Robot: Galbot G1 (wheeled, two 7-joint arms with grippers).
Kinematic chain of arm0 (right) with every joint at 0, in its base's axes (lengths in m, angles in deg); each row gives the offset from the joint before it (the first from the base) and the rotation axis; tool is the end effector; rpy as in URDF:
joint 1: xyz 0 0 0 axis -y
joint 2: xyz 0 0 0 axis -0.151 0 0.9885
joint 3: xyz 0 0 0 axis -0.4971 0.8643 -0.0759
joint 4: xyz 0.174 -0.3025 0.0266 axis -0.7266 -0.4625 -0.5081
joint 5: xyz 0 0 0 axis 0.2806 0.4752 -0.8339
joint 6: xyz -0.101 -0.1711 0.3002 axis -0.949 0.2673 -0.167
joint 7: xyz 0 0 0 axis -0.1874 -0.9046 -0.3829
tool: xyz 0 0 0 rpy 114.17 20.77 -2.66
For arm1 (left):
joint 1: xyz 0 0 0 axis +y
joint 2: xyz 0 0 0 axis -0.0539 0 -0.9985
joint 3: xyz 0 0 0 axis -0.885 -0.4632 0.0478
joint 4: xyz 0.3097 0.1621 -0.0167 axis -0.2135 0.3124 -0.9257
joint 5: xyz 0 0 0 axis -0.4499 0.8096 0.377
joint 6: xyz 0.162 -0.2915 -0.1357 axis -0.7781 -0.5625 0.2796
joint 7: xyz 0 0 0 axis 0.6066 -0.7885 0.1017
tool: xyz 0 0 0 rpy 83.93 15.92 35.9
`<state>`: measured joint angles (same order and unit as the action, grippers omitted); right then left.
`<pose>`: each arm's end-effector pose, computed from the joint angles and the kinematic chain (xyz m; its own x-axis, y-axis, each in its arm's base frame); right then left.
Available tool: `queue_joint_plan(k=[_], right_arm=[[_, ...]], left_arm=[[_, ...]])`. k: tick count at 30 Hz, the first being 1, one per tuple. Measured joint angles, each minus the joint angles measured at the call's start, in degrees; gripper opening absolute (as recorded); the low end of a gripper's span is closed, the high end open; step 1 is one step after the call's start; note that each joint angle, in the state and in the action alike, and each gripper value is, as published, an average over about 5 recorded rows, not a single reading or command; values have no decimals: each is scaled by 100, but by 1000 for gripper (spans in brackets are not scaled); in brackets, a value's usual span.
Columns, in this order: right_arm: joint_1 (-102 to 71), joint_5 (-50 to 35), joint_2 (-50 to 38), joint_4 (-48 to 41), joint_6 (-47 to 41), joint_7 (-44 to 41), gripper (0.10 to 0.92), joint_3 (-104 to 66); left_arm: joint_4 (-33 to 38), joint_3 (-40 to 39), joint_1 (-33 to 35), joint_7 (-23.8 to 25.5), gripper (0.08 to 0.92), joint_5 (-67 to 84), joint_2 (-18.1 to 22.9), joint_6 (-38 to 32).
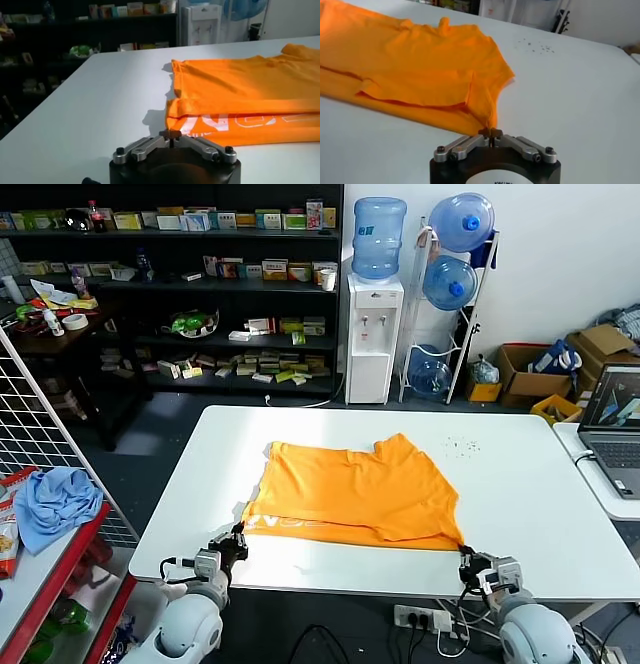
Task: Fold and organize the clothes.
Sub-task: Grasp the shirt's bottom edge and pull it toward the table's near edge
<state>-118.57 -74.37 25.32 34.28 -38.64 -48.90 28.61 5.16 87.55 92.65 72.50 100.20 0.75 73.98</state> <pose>0.2470 -0.1188 -0.3360 -0.7878 0.0098 0.6159 -0.1297 0.9748 -0.1813 0.2931 0.0243 -0.3915 -0.8972 0.0641 0.4368 0.1088 0.9910 0.0782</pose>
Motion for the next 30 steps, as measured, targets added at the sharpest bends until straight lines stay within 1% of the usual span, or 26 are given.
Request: queue_joint_plan(k=[9, 11, 13, 17, 23, 27, 30], right_arm=[[-563, 0, -151, 548, -61, 165, 129, -129], [-666, 7, -173, 651, -89, 180, 141, -142], [-755, 17, -197, 754, -119, 188, 171, -152], [-871, 23, -243, 953, -158, 217, 272, -186], [-871, 21, -334, 1126, -16, 255, 445, -260], [-715, -43, -404, 1123, 231, 258, 567, -277], [-477, -168, -464, 1021, 382, 254, 653, -238]], left_arm=[[770, 66, 582, -208, 93, -41, -133, 179], [936, 89, 723, -246, 120, -59, -158, 213], [1094, 112, 862, -281, 164, -75, -182, 246], [1393, 159, 1123, -344, 285, -92, -243, 310], [1773, 205, 1409, -371, 458, -122, -354, 332], [1868, 222, 1411, -337, 571, -187, -405, 257], [1871, 220, 1287, -295, 657, -200, -429, 177]])
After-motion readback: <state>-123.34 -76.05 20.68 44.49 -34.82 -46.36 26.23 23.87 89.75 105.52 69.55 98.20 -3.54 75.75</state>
